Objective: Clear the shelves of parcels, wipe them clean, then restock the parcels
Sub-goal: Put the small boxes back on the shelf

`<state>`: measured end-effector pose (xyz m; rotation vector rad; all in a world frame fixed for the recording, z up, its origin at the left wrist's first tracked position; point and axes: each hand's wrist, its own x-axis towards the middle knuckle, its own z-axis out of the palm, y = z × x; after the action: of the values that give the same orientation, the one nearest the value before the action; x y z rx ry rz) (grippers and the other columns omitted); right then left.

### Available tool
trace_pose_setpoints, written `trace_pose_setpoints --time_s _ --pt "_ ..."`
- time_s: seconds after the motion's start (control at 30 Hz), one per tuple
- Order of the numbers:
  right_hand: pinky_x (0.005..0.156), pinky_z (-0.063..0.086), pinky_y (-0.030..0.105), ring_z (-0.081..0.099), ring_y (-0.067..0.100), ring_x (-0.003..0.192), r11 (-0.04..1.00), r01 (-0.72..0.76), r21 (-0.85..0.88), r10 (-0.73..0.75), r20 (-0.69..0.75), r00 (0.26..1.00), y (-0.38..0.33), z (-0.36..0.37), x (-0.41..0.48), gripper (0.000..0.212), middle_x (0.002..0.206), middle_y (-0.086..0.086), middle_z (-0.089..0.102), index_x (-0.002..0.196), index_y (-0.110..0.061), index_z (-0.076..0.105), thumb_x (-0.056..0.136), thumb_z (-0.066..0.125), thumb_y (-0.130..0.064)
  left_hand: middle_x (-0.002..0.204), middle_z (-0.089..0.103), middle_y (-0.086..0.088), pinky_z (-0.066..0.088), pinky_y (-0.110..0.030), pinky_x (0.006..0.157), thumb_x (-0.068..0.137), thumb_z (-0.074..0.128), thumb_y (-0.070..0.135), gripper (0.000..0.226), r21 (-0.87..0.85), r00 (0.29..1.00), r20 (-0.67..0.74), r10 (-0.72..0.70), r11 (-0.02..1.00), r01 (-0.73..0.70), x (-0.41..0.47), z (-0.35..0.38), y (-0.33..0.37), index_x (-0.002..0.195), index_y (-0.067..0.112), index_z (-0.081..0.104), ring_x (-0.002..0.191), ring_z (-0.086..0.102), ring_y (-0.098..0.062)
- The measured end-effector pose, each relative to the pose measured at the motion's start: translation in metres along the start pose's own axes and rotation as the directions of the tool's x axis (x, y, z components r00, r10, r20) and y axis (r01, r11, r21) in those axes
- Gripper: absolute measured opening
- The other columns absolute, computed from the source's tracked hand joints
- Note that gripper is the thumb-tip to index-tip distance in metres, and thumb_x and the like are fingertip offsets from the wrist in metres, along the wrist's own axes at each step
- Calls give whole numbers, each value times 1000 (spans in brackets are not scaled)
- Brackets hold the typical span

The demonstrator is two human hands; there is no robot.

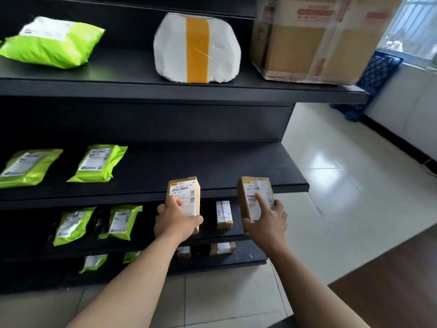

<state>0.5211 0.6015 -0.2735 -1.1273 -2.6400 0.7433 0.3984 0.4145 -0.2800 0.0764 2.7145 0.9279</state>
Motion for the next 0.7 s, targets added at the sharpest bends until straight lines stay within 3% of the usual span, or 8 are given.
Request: trace_pose_setpoints --time_s 0.2,0.37,0.7 --pt "110 29 48 23 36 134 998 56 -43 -54 35 998 -28 16 59 76 152 13 14 145 -43 28 80 67 -44 108 38 0 44 -30 61 60 74 48 65 19 997 -63 -40 999 41 57 -15 8 107 32 32 83 54 -20" --pt "111 28 46 23 35 134 993 108 -44 -105 68 992 -41 27 118 77 152 13 15 146 -42 27 80 68 -41 107 36 -1 50 -35 72 62 74 47 64 54 992 -90 -87 994 92 113 -17 33 108 32 31 90 54 -24" --pt "107 31 42 25 33 133 982 155 -105 -145 98 985 -49 46 212 73 151 12 17 143 -43 30 80 67 -41 114 38 -4 42 -36 73 63 77 43 71 81 987 -120 -110 989 120 206 6 66 119 27 36 94 45 -23"
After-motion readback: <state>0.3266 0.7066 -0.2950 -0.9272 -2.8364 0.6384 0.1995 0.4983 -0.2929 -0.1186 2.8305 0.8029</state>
